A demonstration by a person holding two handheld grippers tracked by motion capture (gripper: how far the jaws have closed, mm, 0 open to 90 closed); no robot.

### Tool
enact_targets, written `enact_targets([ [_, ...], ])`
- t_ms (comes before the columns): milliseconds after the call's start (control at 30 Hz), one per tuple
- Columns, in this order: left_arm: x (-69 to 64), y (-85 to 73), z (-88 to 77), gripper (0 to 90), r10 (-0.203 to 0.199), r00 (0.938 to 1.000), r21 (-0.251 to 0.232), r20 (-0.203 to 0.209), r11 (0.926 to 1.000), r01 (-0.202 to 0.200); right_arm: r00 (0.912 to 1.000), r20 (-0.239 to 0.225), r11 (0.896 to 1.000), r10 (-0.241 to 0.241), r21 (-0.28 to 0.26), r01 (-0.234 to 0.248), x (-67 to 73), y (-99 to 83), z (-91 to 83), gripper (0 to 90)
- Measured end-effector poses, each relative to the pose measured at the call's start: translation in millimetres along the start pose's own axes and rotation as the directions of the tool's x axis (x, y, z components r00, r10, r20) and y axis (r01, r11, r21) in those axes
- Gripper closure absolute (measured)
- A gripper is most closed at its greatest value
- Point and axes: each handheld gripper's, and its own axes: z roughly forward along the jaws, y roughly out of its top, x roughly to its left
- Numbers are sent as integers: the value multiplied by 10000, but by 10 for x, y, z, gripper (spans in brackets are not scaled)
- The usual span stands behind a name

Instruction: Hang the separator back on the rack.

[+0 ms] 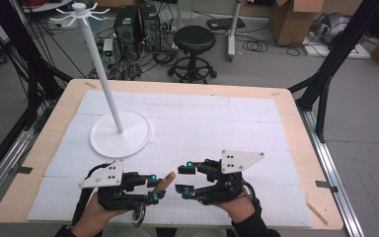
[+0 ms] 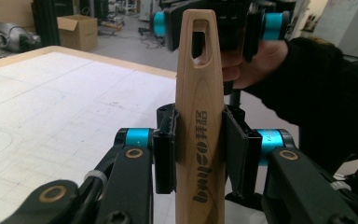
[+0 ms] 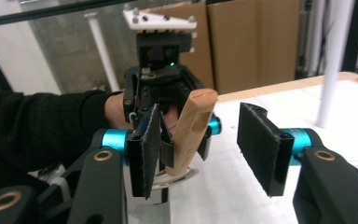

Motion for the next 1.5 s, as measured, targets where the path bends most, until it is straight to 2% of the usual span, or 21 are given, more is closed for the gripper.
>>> enact_targets([
  [167,-5,-6,13,672,16,9994,-18,335,10000,-15,9992,-398,10000,-56,-10,56,-13,-1,105,521],
  [267,-9,-5,20,672,-112,9982,-93,584,9999,117,9974,-703,9997,-141,-192,128,-26,5,139,585],
  [400,-11,-7,24,672,-82,9971,-123,755,9999,92,9936,-1101,9992,-259,-323,225,-26,13,160,684],
  [533,-14,-7,23,672,-78,9960,-162,891,9998,93,9919,-1228,9986,-339,-439,287,-25,17,165,698],
  [667,-11,-4,21,672,-130,9954,-211,944,9997,150,9926,-1209,9989,-68,-476,11,-9,21,162,706],
  [833,-3,11,-2,671,-294,9948,-476,978,9983,342,9961,-800,9988,362,-313,-388,39,98,184,710],
  [933,-4,19,-15,658,-346,9955,-597,880,9974,399,9982,-493,9992,350,-169,-359,95,166,205,711],
  [967,-4,22,-15,634,-386,9965,-591,744,9973,431,9987,-336,9992,379,-96,-382,112,188,211,712],
  [1033,8,24,-21,514,-501,9975,-538,500,9972,527,9993,-95,9993,363,-25,-363,147,235,227,713],
  [1167,-3,31,-23,424,-519,9984,-578,222,9969,531,9987,366,9994,341,56,-344,220,334,236,715],
  [1300,-19,37,-22,404,-458,9989,-570,96,9973,463,9947,1005,9995,202,201,-224,266,427,221,716],
  [1500,-32,26,9,393,-364,9993,-367,-65,9987,361,9908,1343,9998,187,24,-192,287,519,219,716],
])
